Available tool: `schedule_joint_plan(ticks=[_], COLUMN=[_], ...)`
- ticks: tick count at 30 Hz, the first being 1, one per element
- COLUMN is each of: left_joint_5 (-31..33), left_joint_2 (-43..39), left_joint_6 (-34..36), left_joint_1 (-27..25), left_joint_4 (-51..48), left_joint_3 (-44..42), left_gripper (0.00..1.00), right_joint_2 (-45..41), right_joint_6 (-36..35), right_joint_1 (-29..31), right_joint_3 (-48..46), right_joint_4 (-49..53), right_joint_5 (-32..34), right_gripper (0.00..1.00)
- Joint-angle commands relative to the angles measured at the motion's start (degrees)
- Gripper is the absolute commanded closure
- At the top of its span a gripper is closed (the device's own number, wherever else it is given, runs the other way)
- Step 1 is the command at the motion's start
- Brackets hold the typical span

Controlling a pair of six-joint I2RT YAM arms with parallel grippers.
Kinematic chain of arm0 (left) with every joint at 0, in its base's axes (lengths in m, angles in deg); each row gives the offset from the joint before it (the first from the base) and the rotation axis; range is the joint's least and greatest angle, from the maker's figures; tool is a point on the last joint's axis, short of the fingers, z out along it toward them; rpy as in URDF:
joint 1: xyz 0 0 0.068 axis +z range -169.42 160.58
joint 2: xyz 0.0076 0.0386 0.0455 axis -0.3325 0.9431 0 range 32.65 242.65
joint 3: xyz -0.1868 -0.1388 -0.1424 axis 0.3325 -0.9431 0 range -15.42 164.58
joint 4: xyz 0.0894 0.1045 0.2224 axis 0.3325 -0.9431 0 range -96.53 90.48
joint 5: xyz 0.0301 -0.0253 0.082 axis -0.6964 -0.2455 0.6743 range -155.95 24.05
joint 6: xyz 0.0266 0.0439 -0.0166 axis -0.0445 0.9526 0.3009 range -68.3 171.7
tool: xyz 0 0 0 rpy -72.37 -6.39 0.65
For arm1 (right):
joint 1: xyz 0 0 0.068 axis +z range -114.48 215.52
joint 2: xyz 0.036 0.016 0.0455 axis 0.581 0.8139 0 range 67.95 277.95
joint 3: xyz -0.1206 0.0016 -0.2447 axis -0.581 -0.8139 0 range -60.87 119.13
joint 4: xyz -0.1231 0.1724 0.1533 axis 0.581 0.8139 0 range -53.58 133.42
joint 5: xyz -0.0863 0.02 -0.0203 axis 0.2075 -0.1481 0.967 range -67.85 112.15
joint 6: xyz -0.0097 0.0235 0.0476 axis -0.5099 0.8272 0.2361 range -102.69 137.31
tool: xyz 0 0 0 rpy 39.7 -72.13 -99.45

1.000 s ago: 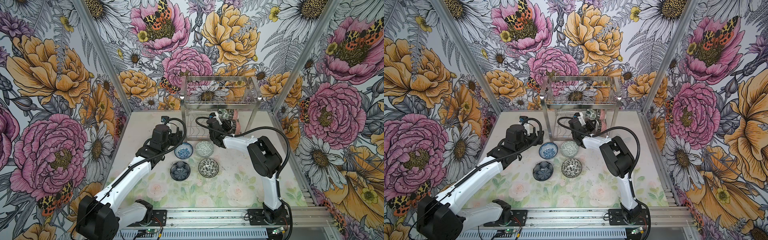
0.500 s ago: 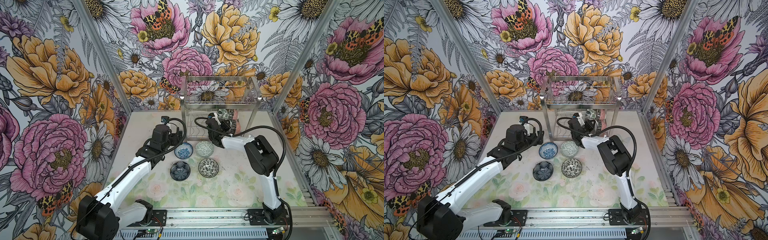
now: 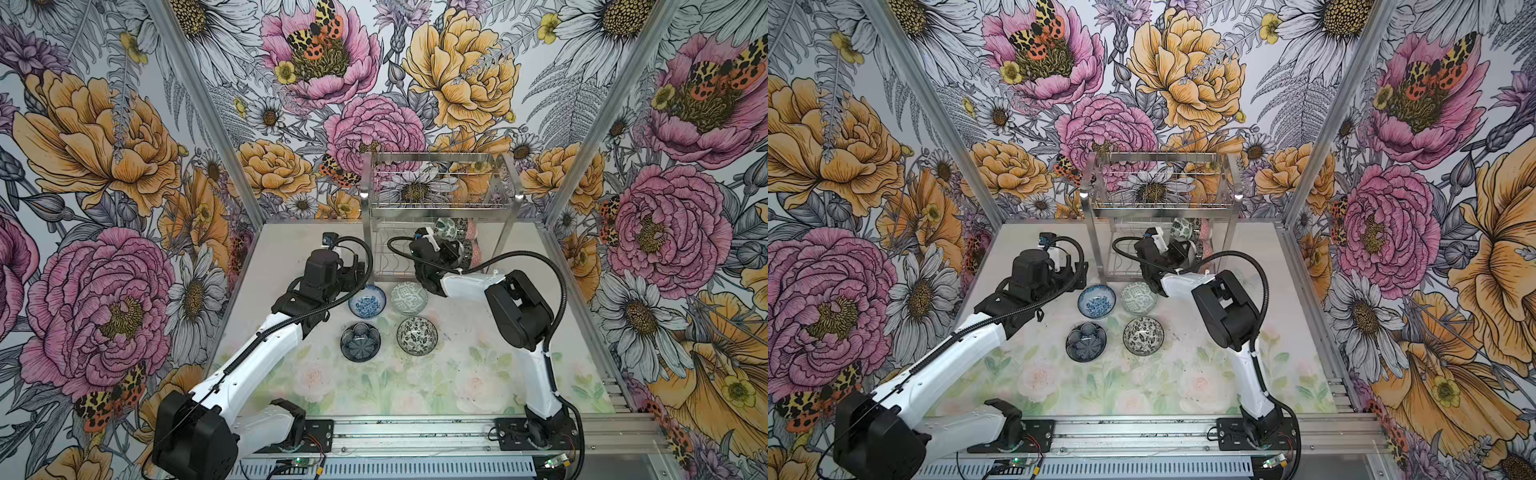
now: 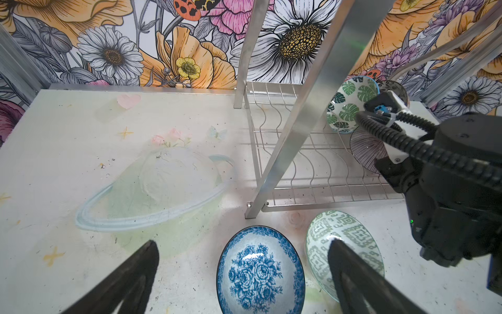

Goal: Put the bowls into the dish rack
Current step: 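Lower the striped bowl on edge into the rack slot beside the monstera bowl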

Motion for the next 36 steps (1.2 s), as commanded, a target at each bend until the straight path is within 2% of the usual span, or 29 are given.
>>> schedule_joint_plan(ticks=[1,6,16,28,30,36], left_joint_5=[-1.2,-1.3,-1.3,-1.5,-1.5,-1.7], left_joint_2=[-0.3,-0.2,-0.4,-0.6,-0.5,-0.2], left_joint_6=[-0.7,-0.8,-0.8,-0.9,-0.9,-0.9], left_joint_1=[0.8,0.8,0.9,1.0,1.1,1.2], left_joint_4=[0.0,0.0,0.1,0.1,0.1,0.3], left_joint_3=[-1.0,-1.0,-1.6,-1.8,-1.7,-1.4], left_gripper=[0.01,0.01,0.01,0.01,0.01,0.01], right_joint_2=[0.4,-0.2,-1.5,-2.3,-2.7,-4.8], right_joint_6=[1.2,3.5,6.2,7.7,8.5,11.3], right_joint_1=[-0.1,0.1,0.4,0.8,0.7,0.7], right_joint_3=[1.9,1.9,1.8,1.7,1.7,1.4], right_joint_4=[-0.9,1.4,3.9,5.3,6.2,9.7], right_joint_5=[-0.1,-1.4,-2.9,-4.3,-5.0,-7.5], right_gripper=[1.0,1.0,0.86,0.8,0.76,0.49])
